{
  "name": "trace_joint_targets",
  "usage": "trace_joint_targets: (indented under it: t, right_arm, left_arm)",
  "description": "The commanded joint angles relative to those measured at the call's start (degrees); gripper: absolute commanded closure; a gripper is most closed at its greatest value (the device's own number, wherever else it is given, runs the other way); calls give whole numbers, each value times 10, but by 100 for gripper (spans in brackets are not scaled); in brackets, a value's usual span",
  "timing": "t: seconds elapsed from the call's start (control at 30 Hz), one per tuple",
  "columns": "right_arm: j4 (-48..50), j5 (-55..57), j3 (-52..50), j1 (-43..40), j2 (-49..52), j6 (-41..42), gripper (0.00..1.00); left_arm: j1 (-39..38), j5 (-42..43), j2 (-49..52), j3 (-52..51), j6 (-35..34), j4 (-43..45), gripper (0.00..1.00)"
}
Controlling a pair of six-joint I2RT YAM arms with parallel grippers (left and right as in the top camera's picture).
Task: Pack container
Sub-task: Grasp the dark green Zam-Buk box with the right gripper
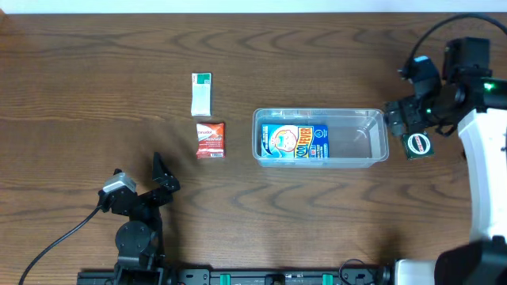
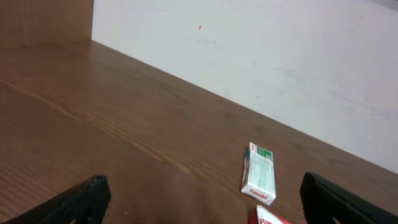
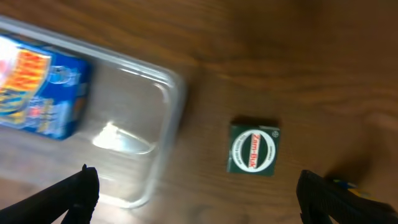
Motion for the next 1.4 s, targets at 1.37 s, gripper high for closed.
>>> trace_joint_targets:
  t: [1.37]
  right_arm:
    - [251, 47, -177, -101, 188, -29, 1]
  left_arm:
    - [2, -5, -3, -13, 10, -18, 2]
